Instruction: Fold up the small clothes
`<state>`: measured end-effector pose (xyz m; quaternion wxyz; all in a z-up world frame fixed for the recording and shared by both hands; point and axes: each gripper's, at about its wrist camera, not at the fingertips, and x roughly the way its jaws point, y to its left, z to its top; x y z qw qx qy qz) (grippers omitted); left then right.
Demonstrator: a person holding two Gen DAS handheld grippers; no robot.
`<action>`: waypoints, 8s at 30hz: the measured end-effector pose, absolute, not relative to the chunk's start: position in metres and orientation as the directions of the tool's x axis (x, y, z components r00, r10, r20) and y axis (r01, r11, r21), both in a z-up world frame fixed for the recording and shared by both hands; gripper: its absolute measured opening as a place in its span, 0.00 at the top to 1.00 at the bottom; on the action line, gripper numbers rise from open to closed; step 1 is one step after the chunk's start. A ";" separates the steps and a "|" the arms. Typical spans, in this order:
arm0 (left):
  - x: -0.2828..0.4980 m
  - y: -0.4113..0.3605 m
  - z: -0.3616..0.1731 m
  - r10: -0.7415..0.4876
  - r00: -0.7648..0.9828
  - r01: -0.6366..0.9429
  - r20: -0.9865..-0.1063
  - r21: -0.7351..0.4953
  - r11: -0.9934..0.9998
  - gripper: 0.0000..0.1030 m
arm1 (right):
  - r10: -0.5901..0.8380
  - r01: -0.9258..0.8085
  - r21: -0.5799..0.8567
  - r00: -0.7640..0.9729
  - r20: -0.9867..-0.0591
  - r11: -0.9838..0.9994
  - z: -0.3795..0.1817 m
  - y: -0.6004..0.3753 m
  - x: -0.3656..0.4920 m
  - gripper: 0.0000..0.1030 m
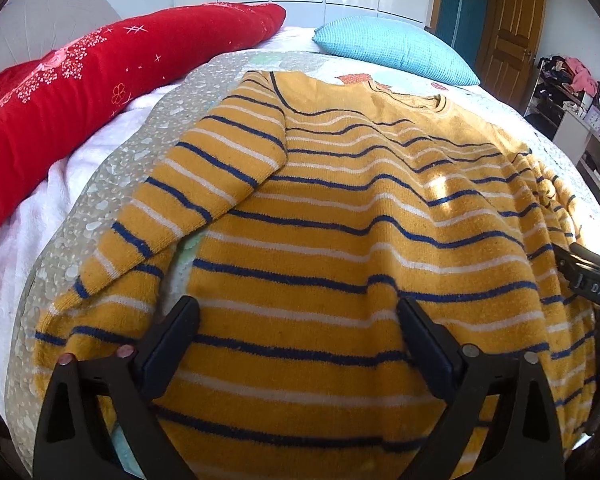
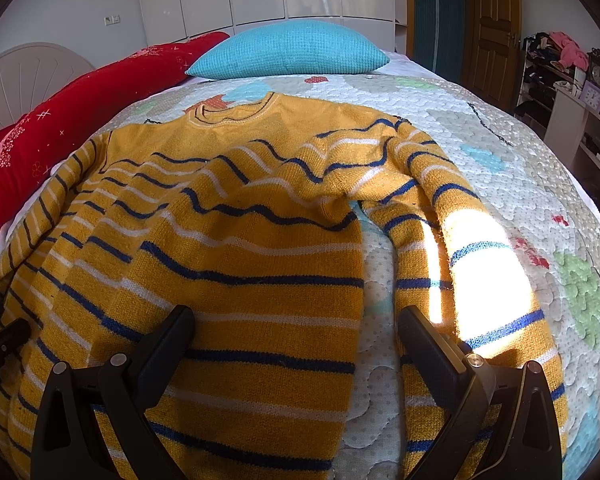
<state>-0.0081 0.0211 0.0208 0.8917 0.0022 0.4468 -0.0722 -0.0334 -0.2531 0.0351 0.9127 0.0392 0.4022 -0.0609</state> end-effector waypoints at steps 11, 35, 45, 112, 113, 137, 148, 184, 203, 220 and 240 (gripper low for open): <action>0.013 0.086 0.046 -0.016 0.588 0.052 -0.809 0.019 0.998 0.15 | -0.079 0.143 0.023 0.669 -0.739 0.989 0.034 -0.254 -0.033 0.00; -0.013 0.130 0.068 -0.042 0.635 -0.122 -0.771 -0.155 0.980 0.25 | -0.063 0.115 0.010 0.611 -0.789 0.993 0.028 -0.256 -0.022 0.00; -0.045 0.064 0.076 -0.139 0.666 0.034 -0.733 -0.157 0.987 0.20 | -0.151 0.197 -0.003 0.745 -0.650 0.980 0.118 -0.338 -0.017 0.01; -0.107 0.048 0.079 -0.209 0.613 0.041 -0.762 -0.233 0.972 0.20 | 0.020 0.393 0.538 0.794 -0.607 0.746 0.149 -0.510 -0.184 0.92; -0.108 0.051 0.079 -0.212 0.616 0.041 -0.759 -0.238 0.970 0.20 | 0.060 0.357 0.548 0.796 -0.602 0.756 0.154 -0.495 -0.164 0.92; -0.129 0.153 0.035 -0.207 0.624 -0.093 -0.753 -0.335 0.937 0.20 | 0.502 0.060 0.573 0.414 -0.759 0.817 0.032 -0.128 0.224 0.66; -0.115 0.189 0.040 -0.082 0.654 -0.206 -0.752 -0.282 0.937 0.20 | 0.492 -0.052 0.522 0.423 -0.761 0.851 0.062 -0.144 0.155 0.32; -0.043 -0.015 0.169 -0.379 0.755 0.462 -0.535 0.023 0.887 0.37 | 0.357 0.120 0.509 0.578 -0.734 0.852 0.055 -0.328 -0.058 0.26; -0.072 0.095 0.038 -0.261 0.624 0.093 -0.736 -0.262 0.961 0.29 | 0.216 -0.121 0.179 0.580 -0.786 0.976 0.054 -0.226 -0.019 0.60; -0.059 0.089 0.039 -0.258 0.625 0.080 -0.737 -0.268 0.960 0.29 | 0.039 0.086 0.101 0.539 -0.841 0.991 0.098 -0.322 0.075 0.66; 0.172 0.031 0.037 -0.262 0.532 0.177 -0.805 -0.197 0.964 0.19 | 0.141 0.230 0.337 0.596 -0.790 0.913 0.044 -0.387 -0.038 0.26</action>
